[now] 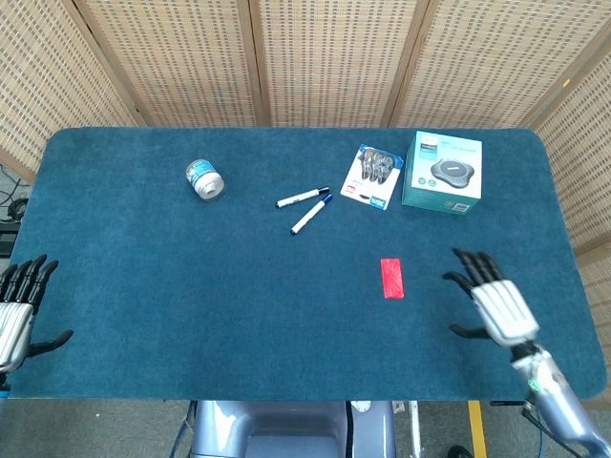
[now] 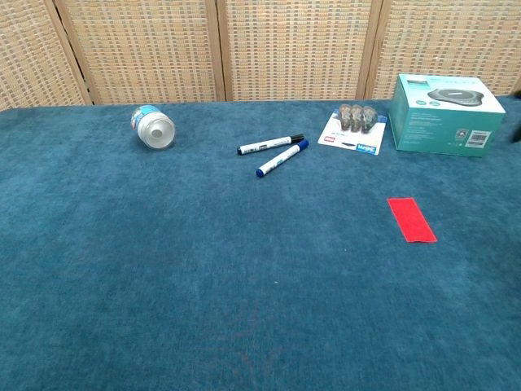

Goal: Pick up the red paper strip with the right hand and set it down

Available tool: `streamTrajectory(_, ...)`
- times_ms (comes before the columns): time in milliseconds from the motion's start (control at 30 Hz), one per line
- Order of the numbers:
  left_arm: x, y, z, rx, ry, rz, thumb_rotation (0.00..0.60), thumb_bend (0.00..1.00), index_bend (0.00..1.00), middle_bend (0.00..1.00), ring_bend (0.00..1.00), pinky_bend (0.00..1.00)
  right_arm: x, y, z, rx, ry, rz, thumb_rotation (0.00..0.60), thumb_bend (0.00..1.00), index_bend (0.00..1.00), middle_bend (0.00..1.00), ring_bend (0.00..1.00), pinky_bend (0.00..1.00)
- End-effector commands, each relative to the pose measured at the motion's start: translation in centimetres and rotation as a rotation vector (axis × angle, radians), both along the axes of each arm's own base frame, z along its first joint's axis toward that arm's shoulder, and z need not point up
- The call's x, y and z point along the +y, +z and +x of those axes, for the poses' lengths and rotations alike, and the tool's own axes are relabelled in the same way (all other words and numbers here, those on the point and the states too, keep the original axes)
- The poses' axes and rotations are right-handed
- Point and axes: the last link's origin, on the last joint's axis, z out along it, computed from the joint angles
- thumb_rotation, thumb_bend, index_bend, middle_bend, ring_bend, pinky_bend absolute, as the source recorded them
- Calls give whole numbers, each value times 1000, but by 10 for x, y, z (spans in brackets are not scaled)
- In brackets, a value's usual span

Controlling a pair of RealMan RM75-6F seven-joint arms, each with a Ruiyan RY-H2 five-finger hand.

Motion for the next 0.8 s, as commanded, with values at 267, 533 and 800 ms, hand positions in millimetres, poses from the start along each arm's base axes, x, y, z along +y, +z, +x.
streamTrajectory(267, 2, -1, 0, 9, 6, 1, 600, 0, 0, 0, 0, 0, -62, -70, 28, 112, 63, 80, 600, 21, 334, 0, 0, 0)
streamTrajectory(533, 3, -2, 1, 16, 8, 2, 600, 0, 0, 0, 0, 0, -71, -94, 33, 138, 69, 116, 600, 97, 346, 0, 0, 0)
streamTrajectory(800, 3, -2, 1, 18, 9, 2, 600, 0, 0, 0, 0, 0, -74, -111, 31, 179, 84, 124, 600, 97, 346, 0, 0, 0)
